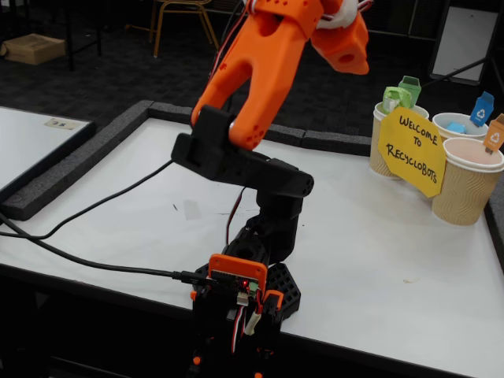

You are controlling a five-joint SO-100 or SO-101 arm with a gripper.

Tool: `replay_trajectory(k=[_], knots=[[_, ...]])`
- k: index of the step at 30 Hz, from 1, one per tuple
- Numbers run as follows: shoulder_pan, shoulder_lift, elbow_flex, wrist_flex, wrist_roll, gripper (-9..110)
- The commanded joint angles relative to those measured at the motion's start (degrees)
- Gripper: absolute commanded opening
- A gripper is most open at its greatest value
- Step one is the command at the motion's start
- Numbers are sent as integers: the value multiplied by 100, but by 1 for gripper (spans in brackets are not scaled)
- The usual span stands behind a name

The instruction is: Sort rubbish by color.

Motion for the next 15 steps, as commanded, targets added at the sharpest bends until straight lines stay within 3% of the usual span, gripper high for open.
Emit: replay_trajectory(k=[1,8,15], knots=[[-149,264,-88,9,1055,0],[-633,580,255,-70,2470,0],[-1116,800,1081,-580,3041,0]])
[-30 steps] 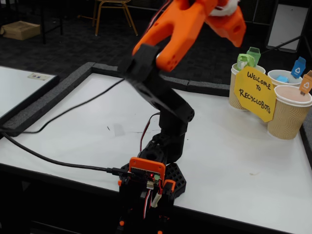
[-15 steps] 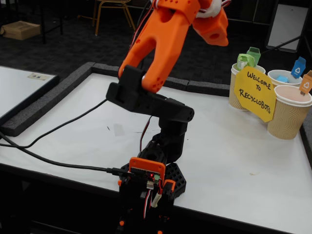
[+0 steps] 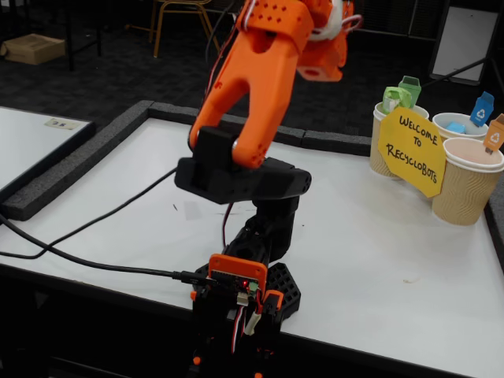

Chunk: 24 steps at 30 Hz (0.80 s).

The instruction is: Sort rubbish by color.

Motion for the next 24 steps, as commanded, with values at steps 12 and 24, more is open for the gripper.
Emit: replay_trajectory(k=[12,24], knots=[[-993,334,1600,-1679,369,0],[-1195,334,3498,-2848,369,0]])
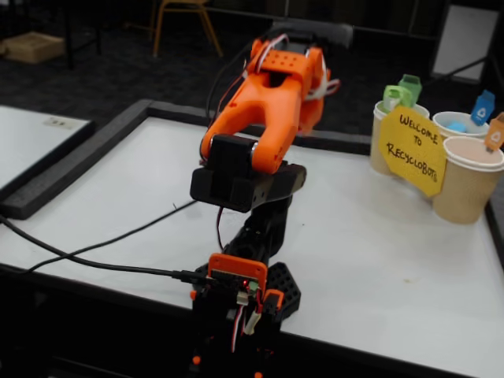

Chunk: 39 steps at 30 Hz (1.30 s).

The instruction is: Sort rubbish by color.

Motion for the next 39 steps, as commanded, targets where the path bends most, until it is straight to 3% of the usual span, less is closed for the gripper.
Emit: replay_trajectory(k=[1,15,26,39], knots=[[-149,220,202,-475,123,0],[-237,976,1749,-826,431,0],[-220,2540,2558,-105,536,0],[-211,2839,2619,202,606,0]])
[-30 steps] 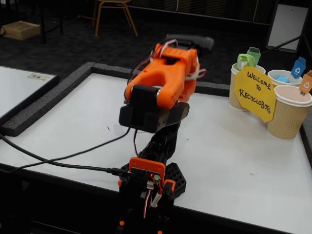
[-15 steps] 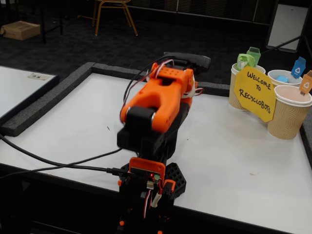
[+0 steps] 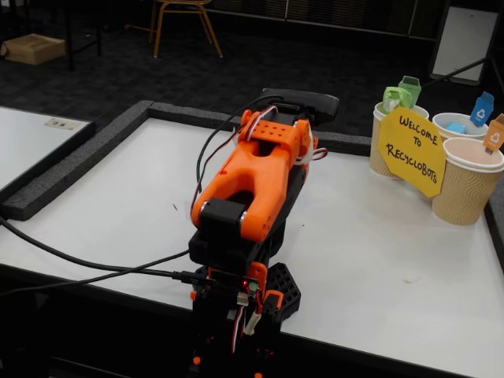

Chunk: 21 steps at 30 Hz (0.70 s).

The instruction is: Sort rubbish by color.

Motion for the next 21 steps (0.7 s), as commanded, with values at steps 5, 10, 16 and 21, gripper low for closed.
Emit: replay_trajectory(k=[5,10,16,21], knots=[[-123,211,-308,369,176,0],[-290,211,-360,606,176,0],[-431,211,-360,624,176,0],[-457,211,-360,624,176,0]])
